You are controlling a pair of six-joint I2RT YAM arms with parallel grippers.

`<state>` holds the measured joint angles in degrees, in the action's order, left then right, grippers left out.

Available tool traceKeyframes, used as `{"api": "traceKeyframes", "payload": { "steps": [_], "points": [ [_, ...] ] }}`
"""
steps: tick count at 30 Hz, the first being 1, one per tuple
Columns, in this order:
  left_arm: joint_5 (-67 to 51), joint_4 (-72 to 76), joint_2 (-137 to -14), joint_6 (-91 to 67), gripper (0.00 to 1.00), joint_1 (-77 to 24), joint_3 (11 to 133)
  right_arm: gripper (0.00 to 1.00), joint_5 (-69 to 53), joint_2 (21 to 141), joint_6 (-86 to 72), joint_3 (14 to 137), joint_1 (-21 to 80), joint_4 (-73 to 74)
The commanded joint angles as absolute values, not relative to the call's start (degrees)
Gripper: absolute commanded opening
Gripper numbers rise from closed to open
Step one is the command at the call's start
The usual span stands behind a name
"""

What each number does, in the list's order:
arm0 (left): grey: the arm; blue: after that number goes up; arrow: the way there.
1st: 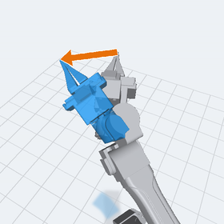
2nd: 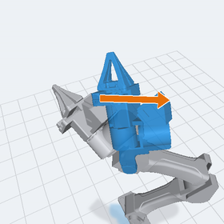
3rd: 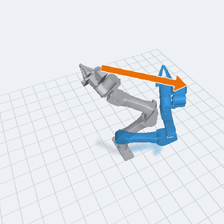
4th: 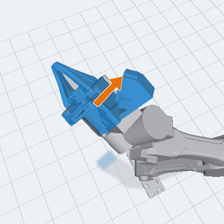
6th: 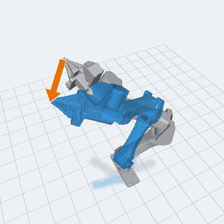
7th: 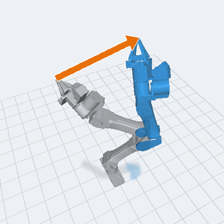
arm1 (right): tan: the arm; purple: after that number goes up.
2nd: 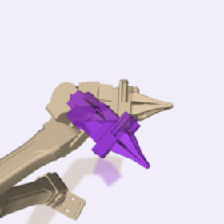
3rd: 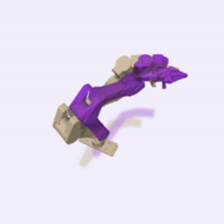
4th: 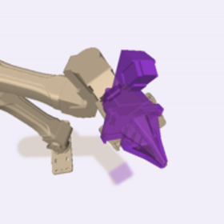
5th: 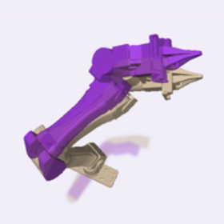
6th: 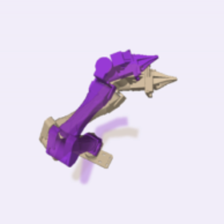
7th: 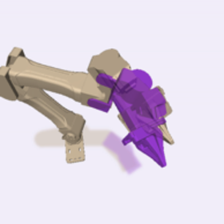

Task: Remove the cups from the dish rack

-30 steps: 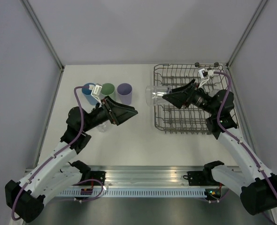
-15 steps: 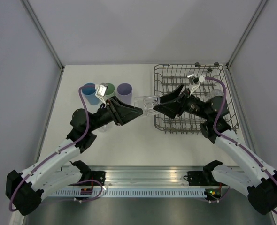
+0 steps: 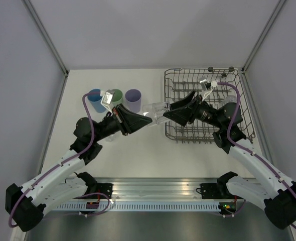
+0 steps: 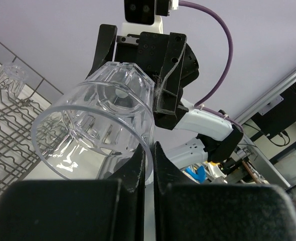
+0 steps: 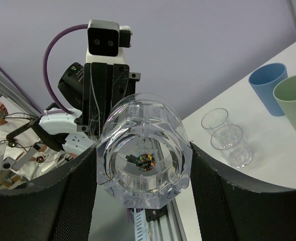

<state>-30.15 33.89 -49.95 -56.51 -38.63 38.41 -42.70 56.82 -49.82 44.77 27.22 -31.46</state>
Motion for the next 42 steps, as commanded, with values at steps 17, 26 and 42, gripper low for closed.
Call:
{"api": "traceKeyframes", "payload": {
  "steps": [17, 26, 42],
  "points": [
    [-7.84, -27.66, -53.33, -28.40, 0.02, -38.85, 62.21, 0.98, -6.16, 48.78, -16.62, 51.76, 27.25, 14.93],
    [5.17, -50.34, -68.53, -24.00, 0.02, -38.85, 73.74, 0.98, -0.35, 47.99, -13.01, 51.60, 27.25, 21.35],
    [8.96, -57.04, -88.85, -16.53, 0.02, -38.85, 81.56, 0.98, 2.99, 47.64, -11.78, 49.92, 27.25, 22.41]
  ]
}}
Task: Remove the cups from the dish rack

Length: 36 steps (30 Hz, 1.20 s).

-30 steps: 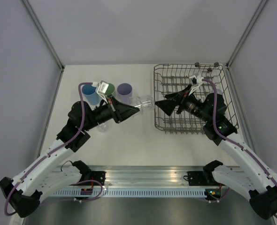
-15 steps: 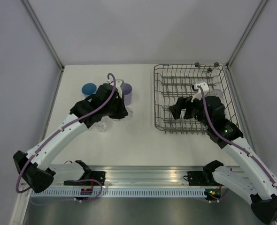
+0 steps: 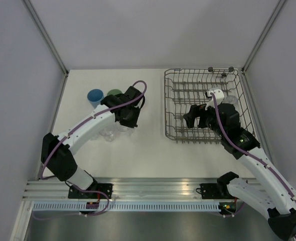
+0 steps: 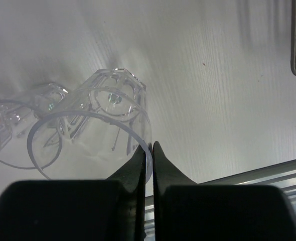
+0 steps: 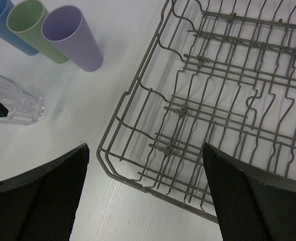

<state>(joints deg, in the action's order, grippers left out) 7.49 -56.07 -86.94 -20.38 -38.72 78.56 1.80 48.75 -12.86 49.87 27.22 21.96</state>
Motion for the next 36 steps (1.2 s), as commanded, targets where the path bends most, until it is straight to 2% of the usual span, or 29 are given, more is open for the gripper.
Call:
{"api": "traceKeyframes", "payload": {
  "steps": [1, 18, 36],
  "points": [
    [8.88, -56.95, -90.60, -16.26, 0.02, -38.85, 81.82, 0.98, 2.64, 47.55, -11.60, 49.92, 27.33, 22.41],
    [10.37, -56.25, -100.10, -14.41, 0.02, -38.76, 79.37, 0.98, 0.44, 46.05, -11.07, 49.83, 27.33, 22.24],
    [9.05, -53.70, -101.69, -13.45, 0.06, -37.71, 78.05, 0.98, 0.26, 45.53, -10.63, 50.10, 27.25, 22.41]
  ]
}}
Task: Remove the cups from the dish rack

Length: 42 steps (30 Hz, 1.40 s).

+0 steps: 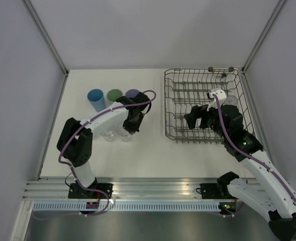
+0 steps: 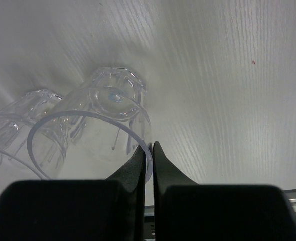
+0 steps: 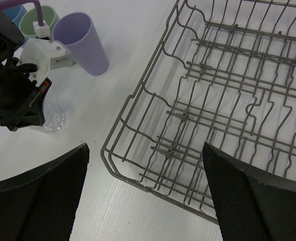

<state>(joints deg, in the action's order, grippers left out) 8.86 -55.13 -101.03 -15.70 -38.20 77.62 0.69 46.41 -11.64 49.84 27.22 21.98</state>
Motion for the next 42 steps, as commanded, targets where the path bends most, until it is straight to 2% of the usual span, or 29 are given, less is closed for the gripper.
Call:
{"api": "traceKeyframes", "payload": {
  "steps": [1, 10, 26, 30, 32, 34, 35, 38, 42],
  "points": [
    [9.57, -53.70, -101.78, -13.45, 0.06, -37.71, 78.05, 0.98, 0.26, 45.44, -10.63, 50.01, 27.33, 22.50],
    [10.55, -53.70, -102.57, -13.71, 0.07, -37.44, 78.13, 0.98, -1.58, 44.74, -10.55, 49.92, 27.33, 22.50],
    [10.72, -53.44, -102.57, -13.71, 0.16, -36.74, 78.93, 0.98, -2.37, 44.21, -10.46, 49.66, 27.25, 22.59],
    [10.55, -53.35, -101.78, -13.89, 0.29, -36.74, 78.75, 0.98, -2.37, 44.21, -10.28, 49.75, 27.33, 22.50],
    [10.11, -53.26, -101.17, -13.89, 0.33, -36.74, 78.84, 0.98, -2.46, 44.30, -10.37, 49.75, 27.25, 22.41],
    [9.76, -53.35, -100.38, -13.97, 0.40, -36.74, 78.58, 0.98, -2.46, 44.21, -10.37, 49.75, 27.33, 22.50],
    [9.15, -53.35, -99.68, -13.97, 0.47, -36.74, 78.49, 0.98, -2.46, 44.21, -10.28, 49.75, 27.25, 22.50],
    [7.83, -53.35, -97.74, -14.33, 0.55, -36.83, 78.14, 0.98, -2.11, 44.65, -10.28, 49.92, 27.25, 22.41],
    [4.93, -53.35, -91.95, -14.59, 0.69, -36.91, 78.31, 0.98, -1.15, 45.53, -10.37, 50.36, 27.33, 22.41]
  ]
}}
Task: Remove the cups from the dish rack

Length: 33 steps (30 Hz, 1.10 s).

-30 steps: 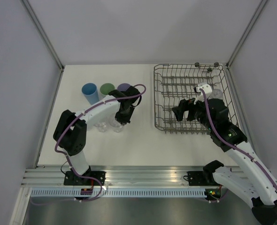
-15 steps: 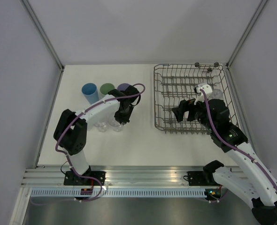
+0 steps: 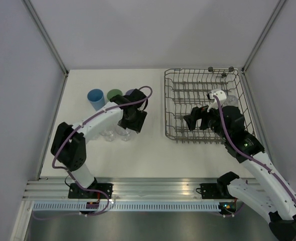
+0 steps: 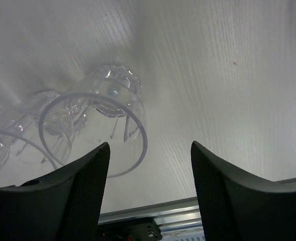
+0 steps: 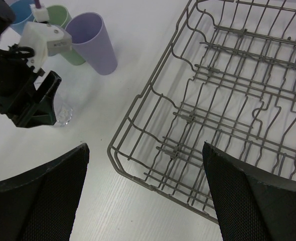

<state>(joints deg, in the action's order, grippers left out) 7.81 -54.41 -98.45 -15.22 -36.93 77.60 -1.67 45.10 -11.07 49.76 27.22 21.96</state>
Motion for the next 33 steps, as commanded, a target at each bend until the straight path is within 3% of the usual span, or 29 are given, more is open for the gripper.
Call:
{"api": "traceKeyframes", "payload": {
  "steps": [1, 3, 4, 7, 14, 18, 27, 33],
  "points": [
    [4.40, -53.35, -90.54, -14.59, 0.71, -36.91, 78.48, 0.98, -0.36, 45.79, -10.55, 50.36, 27.25, 22.41],
    [2.56, -53.44, -86.51, -14.59, 0.94, -37.09, 78.75, 0.98, 1.65, 46.40, -11.60, 50.36, 27.25, 21.89],
    [2.03, -53.44, -85.18, -14.59, 1.00, -37.61, 78.92, 0.98, 3.85, 46.58, -12.21, 50.36, 27.25, 21.54],
    [1.32, -53.35, -78.96, -15.20, 1.00, -38.14, 79.28, 0.98, 9.47, 47.63, -15.90, 50.36, 27.25, 20.31],
    [13.43, -51.77, -61.01, -18.72, 1.00, -38.14, 77.09, 0.98, 34.32, 52.55, -18.90, 52.65, 27.25, 21.62],
    [17.74, -51.68, -52.31, -19.25, 1.00, -38.14, 74.10, 0.98, 39.98, 56.94, -16.26, 55.28, 25.59, 23.46],
    [29.00, -46.50, -38.34, -19.40, 1.00, -38.14, 60.83, 0.98, 21.54, 67.40, -11.08, 61.43, 7.93, 20.83],
    [25.75, -44.21, -34.01, -21.10, 1.00, -38.14, 54.23, 0.98, 7.84, 78.38, -9.93, 65.65, -2.17, 18.90]
  ]
}}
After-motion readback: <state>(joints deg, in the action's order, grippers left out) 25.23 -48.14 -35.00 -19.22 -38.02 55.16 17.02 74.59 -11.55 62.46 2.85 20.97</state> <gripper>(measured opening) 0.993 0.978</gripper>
